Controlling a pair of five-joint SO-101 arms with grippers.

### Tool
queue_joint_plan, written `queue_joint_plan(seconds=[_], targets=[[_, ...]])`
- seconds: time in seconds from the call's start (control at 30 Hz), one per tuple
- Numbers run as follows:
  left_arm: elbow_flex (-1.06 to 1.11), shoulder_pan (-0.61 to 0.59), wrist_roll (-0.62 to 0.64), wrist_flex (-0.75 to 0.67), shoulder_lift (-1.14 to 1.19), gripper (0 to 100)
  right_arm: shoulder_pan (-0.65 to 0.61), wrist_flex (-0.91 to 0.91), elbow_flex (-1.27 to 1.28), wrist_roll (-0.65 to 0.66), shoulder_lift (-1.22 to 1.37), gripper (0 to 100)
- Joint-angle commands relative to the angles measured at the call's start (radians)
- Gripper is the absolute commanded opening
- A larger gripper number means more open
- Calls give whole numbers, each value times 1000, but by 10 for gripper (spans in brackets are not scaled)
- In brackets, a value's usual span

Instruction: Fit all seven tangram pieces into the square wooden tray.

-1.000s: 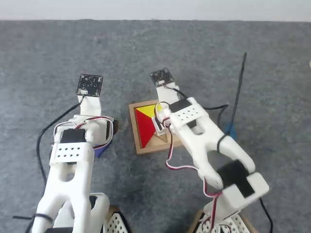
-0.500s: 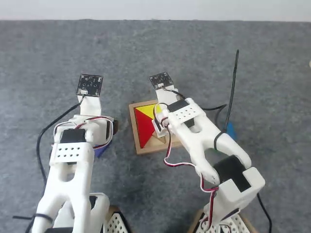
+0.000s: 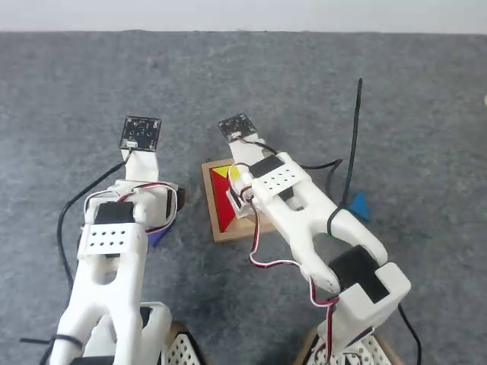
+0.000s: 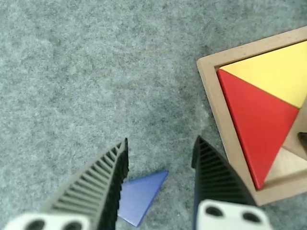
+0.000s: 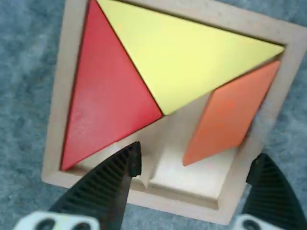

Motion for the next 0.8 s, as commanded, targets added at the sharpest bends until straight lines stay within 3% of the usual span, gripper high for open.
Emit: queue_joint_plan(seconds=[0.0,0.4,0.77], targets=[[-15,2,0,2,-11,217,-5,-12,-2,5,-2,351],[-15,2,0,2,-11,217,133,-33,-5,54,-1,351],[-13,2,0,3,-11,217,137,-35,-118,48,71,351]])
